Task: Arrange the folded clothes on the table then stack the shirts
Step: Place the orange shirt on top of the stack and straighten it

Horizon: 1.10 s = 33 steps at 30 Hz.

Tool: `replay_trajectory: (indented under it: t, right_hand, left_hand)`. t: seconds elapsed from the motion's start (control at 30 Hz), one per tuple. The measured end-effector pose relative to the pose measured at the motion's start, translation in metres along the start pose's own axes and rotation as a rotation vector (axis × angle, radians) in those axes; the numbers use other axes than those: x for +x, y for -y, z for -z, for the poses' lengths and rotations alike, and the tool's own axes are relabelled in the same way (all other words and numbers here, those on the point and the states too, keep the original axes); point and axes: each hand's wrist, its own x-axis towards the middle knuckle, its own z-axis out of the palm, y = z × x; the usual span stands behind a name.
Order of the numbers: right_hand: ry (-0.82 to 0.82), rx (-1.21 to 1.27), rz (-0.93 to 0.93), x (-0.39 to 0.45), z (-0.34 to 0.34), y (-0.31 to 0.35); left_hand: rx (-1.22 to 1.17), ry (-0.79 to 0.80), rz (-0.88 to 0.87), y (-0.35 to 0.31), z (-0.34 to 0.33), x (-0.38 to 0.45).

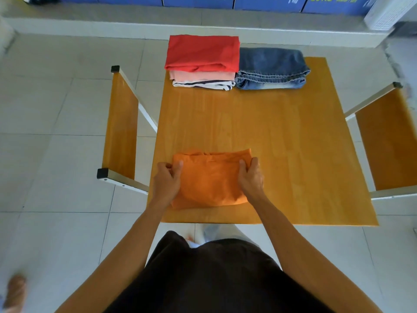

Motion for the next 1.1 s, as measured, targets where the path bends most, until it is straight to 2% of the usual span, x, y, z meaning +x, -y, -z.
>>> replay_trajectory:
  t: [0.1,0.23,0.47,0.53,0.7,0.83,1.1]
  right_hand:
    - [0.049,-0.036,-0.026,0.031,0.008,0.003]
    - [0.080,-0.126,-0.031,0.062,0.007,0.004]
    - [0.231,-0.275,0.099,0.086,0.010,0.001]
    - [0.224,-0.256,0.103,0.084,0.011,0.000]
    - [0.173,-0.236,0.079,0.081,0.009,0.000]
    - [0.150,-0.211,0.059,0.084,0.009,0.001]
    - [0.045,-0.098,0.096,0.099,0.006,0.023]
  left_hand:
    - [-0.008,0.013,0.109,-0.020,-0.008,0.015]
    - [0.132,-0.028,0.106,-0.029,-0.017,0.024]
    - [0.137,-0.226,0.071,-0.035,-0.024,0.024]
    - [0.143,-0.237,0.051,-0.043,-0.025,0.021]
    - [0.179,-0.148,0.069,-0.046,-0.033,0.025]
    - [0.175,-0.102,0.017,-0.042,-0.030,0.030]
    - [0.064,-0.186,-0.031,-0.056,-0.013,0.062]
